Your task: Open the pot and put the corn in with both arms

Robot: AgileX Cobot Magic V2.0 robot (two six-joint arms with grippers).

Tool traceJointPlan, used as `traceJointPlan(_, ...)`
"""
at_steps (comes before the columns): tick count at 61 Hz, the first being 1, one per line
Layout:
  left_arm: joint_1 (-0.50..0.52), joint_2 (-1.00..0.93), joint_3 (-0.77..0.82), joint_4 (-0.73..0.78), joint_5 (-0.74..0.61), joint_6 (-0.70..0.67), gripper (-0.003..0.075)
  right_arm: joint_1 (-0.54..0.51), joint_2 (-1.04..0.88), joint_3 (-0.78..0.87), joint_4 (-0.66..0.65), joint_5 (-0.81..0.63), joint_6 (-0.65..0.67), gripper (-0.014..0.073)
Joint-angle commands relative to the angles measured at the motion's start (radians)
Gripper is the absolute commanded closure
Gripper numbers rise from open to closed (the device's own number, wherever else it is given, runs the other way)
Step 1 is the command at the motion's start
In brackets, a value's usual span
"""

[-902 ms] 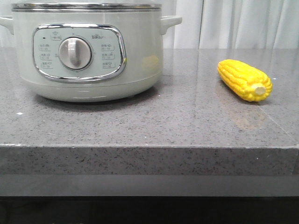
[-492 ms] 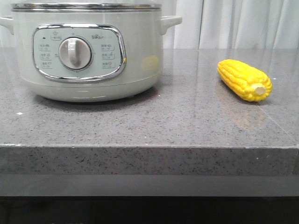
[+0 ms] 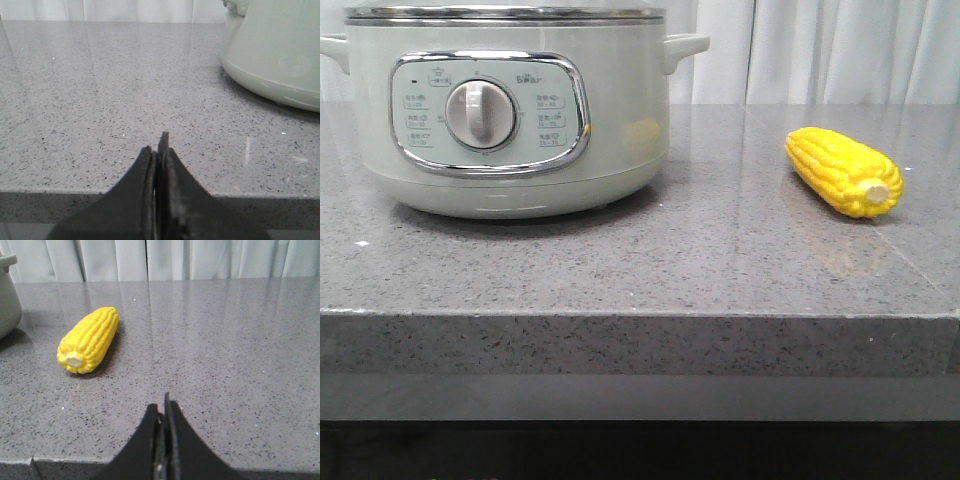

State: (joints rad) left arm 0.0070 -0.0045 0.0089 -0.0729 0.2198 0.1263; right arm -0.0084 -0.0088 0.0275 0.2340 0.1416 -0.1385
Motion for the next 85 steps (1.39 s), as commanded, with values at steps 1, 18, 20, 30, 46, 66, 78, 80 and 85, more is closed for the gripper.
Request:
traceJointPlan(1, 0.001, -0.024, -0.003, -0.008, -0.083, -0.006, 0.0738, -0.006, -0.022, -0.002, -0.007, -0.077, -0.004, 0.0662)
traceJointPlan(18, 0.001, -0.024, -0.003, -0.008, -0.09, -0.006, 0.0738, -0.006, -0.022, -0.002, -0.007, -0.077, -0.004, 0.0662)
traceJointPlan(20, 0.001, -0.024, -0.003, -0.008, -0.093, -0.006, 0.0738, -0.006, -0.022, -0.003, -0.007, -0.078, -0.004, 0.0662)
traceJointPlan(30, 0.001, -0.024, -0.004, -0.01, -0.138, -0.006, 0.0739, -0.006, -0.022, -0.003, -0.007, -0.108, -0.004, 0.0662)
traceJointPlan(46, 0.001, 0.05, -0.268, -0.052, -0.06, -0.006, 0.0739, -0.007, 0.02, -0.212, -0.014, 0.03, -0.055, 0.0662)
traceJointPlan(66, 0.001, 0.472, -0.641, -0.052, 0.058, -0.006, 0.0738, -0.007, 0.38, -0.571, -0.014, 0.164, -0.07, 0.0661)
traceJointPlan(78, 0.001, 0.523, -0.662, -0.054, 0.049, -0.006, 0.072, -0.007, 0.468, -0.62, -0.014, 0.156, -0.07, 0.0661)
traceJointPlan(80, 0.001, 0.523, -0.662, -0.054, 0.049, -0.006, 0.0699, -0.007, 0.468, -0.62, -0.014, 0.158, -0.07, 0.0661)
traceJointPlan(85, 0.001, 0.523, -0.662, -0.054, 0.049, -0.006, 0.0594, -0.007, 0.468, -0.62, -0.014, 0.164, -0.07, 0.0661)
